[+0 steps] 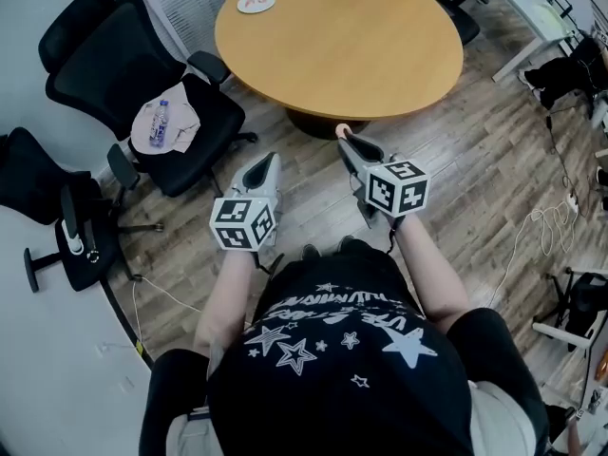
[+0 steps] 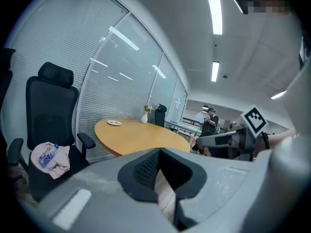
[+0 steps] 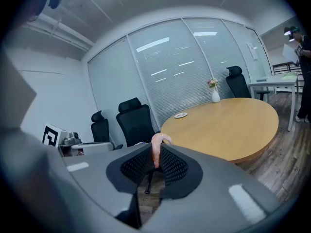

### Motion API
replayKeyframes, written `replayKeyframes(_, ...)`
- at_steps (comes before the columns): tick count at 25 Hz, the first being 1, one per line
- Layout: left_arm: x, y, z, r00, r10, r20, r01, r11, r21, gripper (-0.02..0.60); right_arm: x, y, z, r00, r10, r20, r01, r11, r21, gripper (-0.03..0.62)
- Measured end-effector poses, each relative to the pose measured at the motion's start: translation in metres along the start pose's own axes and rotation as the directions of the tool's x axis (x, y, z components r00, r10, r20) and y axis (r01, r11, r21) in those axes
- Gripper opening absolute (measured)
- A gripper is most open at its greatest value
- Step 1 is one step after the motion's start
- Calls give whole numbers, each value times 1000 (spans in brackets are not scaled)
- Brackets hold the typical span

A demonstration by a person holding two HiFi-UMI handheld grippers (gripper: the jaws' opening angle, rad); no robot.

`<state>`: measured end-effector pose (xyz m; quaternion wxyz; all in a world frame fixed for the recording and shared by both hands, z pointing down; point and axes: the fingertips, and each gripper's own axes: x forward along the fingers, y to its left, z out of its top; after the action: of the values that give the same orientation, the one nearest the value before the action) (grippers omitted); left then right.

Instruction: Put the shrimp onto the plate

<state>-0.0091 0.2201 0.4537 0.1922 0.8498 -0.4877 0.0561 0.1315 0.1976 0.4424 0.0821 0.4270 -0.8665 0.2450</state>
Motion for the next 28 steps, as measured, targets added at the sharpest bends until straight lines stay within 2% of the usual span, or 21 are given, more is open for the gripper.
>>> replayKeyframes(9,-1,6,-7,1000,0,-9,0,1000,-12,2,5,-1,0,1000,-18,13,18,1000,12,54)
replayKeyframes(18,12,33,-11,999,45,-28,-46,998,-36,2,32,-22,-1,1000,-19,-7,20,998,54,57)
replayKeyframes(24,31,71,7,994,105,-8,-105,991,-81,2,83,-39,23,1000,20,-9,-20,998,58,57)
replayKeyframes(28,59,97,31,991,132,3,-131,989,-73,2,120,-58,52,999,43,1,-43,997,64,57)
